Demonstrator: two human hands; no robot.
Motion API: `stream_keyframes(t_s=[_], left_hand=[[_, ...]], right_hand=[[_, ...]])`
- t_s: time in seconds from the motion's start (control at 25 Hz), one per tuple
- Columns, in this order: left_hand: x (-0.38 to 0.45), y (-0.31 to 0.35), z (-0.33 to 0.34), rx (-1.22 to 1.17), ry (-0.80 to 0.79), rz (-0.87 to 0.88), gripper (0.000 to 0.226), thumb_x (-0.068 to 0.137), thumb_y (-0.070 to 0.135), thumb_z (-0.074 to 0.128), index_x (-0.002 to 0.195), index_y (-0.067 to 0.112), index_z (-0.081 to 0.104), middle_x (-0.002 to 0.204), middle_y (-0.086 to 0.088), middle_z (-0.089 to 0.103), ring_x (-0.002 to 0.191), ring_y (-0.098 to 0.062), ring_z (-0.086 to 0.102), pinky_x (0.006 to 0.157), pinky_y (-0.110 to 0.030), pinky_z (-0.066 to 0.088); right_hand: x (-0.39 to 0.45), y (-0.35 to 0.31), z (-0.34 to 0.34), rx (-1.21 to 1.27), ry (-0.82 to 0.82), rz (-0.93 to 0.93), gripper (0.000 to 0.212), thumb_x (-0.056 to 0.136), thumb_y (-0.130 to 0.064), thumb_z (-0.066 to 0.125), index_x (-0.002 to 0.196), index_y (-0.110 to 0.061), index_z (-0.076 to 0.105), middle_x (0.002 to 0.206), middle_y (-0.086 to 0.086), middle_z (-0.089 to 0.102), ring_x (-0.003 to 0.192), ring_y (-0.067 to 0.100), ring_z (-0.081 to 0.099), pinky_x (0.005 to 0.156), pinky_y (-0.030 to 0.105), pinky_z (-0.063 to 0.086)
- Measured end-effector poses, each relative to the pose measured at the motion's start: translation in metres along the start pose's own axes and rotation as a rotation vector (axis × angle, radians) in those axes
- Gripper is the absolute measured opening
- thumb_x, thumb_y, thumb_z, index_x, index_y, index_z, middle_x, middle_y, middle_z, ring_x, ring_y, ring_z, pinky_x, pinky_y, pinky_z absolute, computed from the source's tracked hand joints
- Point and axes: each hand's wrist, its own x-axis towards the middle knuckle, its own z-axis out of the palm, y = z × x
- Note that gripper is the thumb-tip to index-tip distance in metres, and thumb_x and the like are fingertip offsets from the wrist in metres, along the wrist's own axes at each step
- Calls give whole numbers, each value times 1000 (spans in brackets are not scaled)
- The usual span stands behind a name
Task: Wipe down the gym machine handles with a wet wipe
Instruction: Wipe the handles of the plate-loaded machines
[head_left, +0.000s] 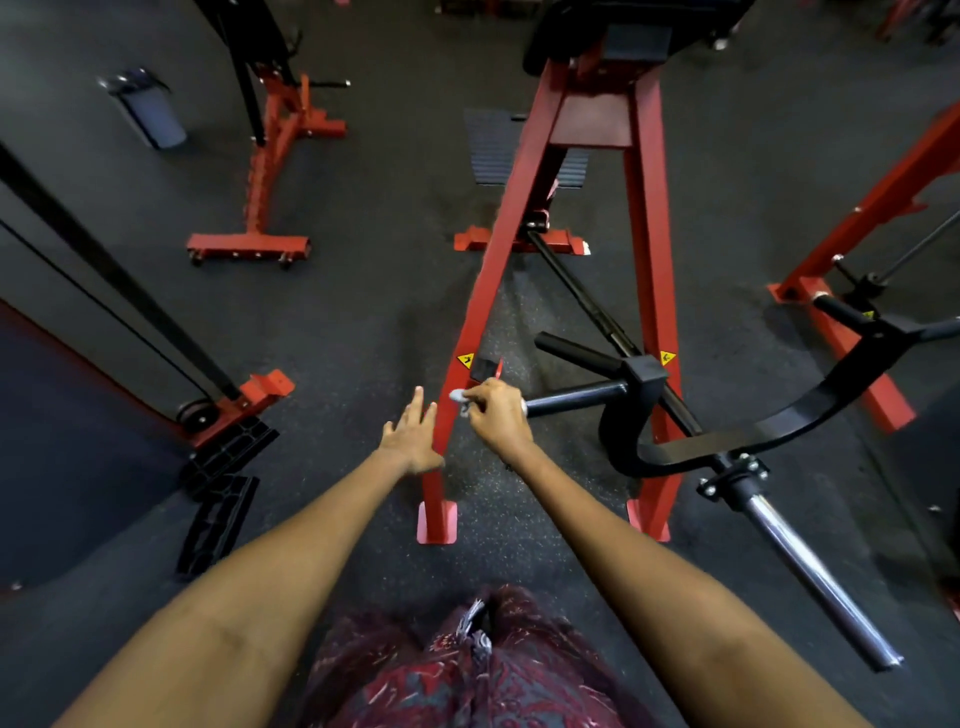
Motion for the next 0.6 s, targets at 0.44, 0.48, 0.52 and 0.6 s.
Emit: stream_keyframes(t_s=[0.44, 0.48, 0.52, 0.6], left_hand=[[-7, -177, -78, -76, 76, -199, 87, 88, 40, 61, 151, 11, 9, 159, -6, -10, 146, -24, 7, 116, -42, 17], [-6, -188, -81, -75, 75, -207, 87, 88, 41, 61, 151, 11, 9, 159, -6, -8, 146, -23, 7, 116, -40, 17], [-4, -199, -84, -69, 74, -213, 87, 88, 41, 61, 151, 11, 9, 159, -7, -6, 146, -23, 7, 117, -39, 17], [2, -214, -94, -44, 73, -206, 86, 89, 42, 59, 151, 10, 9, 159, -8, -3, 146, -22, 5, 117, -39, 15]], right_hand=[[102, -129, 70, -256, -366, -88, 27, 78, -27, 74, 84, -1, 72, 85, 22, 69, 84, 31, 66, 66, 32, 49], [108, -139, 75, -258, -373, -96, 29, 77, -30, 74, 85, -2, 72, 86, 22, 69, 84, 31, 66, 67, 32, 49], [114, -149, 78, -262, -376, -104, 30, 77, -31, 74, 86, -3, 72, 87, 21, 69, 85, 32, 66, 68, 32, 49], [123, -164, 83, -279, -369, -114, 32, 77, -33, 74, 90, -4, 72, 91, 21, 68, 88, 33, 65, 68, 32, 48]])
